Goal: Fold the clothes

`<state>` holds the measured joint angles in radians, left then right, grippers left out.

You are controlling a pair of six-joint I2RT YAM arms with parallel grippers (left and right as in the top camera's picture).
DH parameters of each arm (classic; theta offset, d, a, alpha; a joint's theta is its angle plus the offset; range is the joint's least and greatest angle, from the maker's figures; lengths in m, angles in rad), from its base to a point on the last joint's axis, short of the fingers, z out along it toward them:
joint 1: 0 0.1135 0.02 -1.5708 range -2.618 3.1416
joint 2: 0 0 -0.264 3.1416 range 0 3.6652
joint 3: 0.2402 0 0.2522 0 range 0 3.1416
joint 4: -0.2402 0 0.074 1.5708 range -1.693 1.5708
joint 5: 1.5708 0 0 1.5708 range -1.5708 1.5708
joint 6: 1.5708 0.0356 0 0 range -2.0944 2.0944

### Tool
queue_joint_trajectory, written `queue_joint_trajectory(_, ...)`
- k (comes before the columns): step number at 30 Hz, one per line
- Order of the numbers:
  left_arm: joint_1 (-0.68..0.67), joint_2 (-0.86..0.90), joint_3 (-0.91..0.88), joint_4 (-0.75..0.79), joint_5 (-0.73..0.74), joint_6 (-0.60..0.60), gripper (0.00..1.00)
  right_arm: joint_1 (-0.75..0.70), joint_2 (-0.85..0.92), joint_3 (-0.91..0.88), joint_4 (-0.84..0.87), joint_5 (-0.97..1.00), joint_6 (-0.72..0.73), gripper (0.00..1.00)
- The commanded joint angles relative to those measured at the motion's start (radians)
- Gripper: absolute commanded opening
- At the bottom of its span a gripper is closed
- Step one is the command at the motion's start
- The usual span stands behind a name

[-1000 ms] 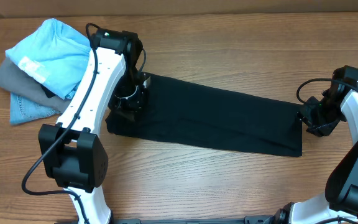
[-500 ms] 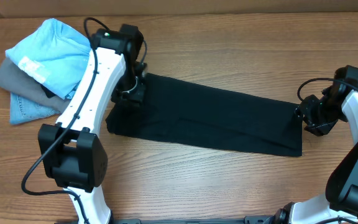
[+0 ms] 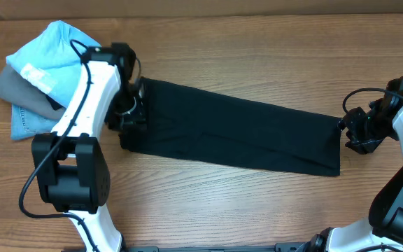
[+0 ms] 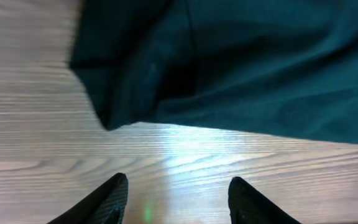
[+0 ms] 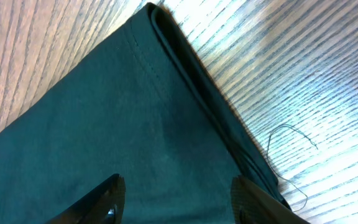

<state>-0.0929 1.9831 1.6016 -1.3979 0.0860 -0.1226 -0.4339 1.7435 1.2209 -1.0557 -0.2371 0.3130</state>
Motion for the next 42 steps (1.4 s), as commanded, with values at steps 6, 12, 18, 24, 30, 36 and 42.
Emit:
queue_joint_trajectory(6, -0.006, -0.02, -0.166, 0.129, 0.052, -0.006, 0.48, -0.001, -0.032, -0.005, 0.008, -0.012, -0.007, 0.58)
queue_joint_trajectory(12, -0.008, -0.02, -0.243, 0.215, 0.043, 0.015, 0.44, -0.001, -0.032, -0.005, 0.009, -0.013, -0.007, 0.58)
queue_joint_trajectory(18, -0.008, -0.02, -0.266, 0.301, 0.035, 0.04, 0.34, -0.001, -0.032, -0.005, 0.009, -0.013, -0.007, 0.58)
queue_joint_trajectory(24, -0.008, -0.02, -0.266, 0.298, 0.038, 0.041, 0.05, -0.001, -0.032, -0.005, 0.007, -0.013, -0.007, 0.58)
queue_joint_trajectory(30, -0.008, -0.02, -0.253, 0.249, 0.091, 0.069, 0.04, -0.001, -0.032, -0.005, 0.007, -0.012, -0.007, 0.57)
queue_joint_trajectory(36, -0.008, -0.021, -0.171, 0.147, 0.133, 0.101, 0.04, -0.001, -0.032, -0.005, 0.008, -0.012, -0.007, 0.57)
queue_joint_trajectory(42, 0.0, -0.021, -0.098, 0.212, 0.047, 0.101, 0.29, -0.001, -0.032, -0.005, 0.01, -0.012, -0.007, 0.57)
